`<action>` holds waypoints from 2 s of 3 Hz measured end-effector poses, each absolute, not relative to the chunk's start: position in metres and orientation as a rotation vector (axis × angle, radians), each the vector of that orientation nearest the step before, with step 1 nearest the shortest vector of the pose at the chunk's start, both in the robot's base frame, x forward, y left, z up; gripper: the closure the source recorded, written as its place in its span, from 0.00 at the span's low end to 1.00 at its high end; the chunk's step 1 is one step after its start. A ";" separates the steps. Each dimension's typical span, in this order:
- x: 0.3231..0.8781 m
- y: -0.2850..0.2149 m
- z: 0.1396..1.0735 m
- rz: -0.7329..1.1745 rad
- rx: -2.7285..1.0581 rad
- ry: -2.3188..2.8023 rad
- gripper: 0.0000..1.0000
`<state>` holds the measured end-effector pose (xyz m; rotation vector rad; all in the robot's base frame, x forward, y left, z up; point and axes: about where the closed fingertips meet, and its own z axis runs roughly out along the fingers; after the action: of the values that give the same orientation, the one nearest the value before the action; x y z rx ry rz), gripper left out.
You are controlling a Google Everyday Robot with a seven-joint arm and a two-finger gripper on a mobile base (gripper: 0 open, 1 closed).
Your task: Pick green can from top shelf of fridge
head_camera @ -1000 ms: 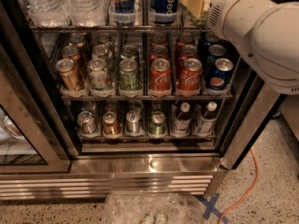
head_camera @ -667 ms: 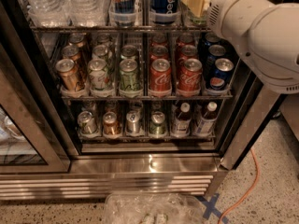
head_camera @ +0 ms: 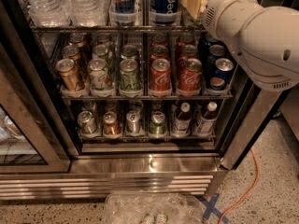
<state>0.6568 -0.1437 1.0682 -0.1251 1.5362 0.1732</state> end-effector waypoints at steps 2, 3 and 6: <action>0.669 -0.146 1.059 0.171 -0.103 1.546 0.71; 0.669 -0.146 1.059 0.171 -0.103 1.546 0.94; 0.648 -0.128 1.111 0.241 -0.181 1.497 1.00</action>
Offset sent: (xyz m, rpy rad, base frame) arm 0.0109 -0.0026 -0.0085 0.0103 0.0091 -0.0143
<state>0.6483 -0.1283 1.1113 -0.1810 1.4967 0.2408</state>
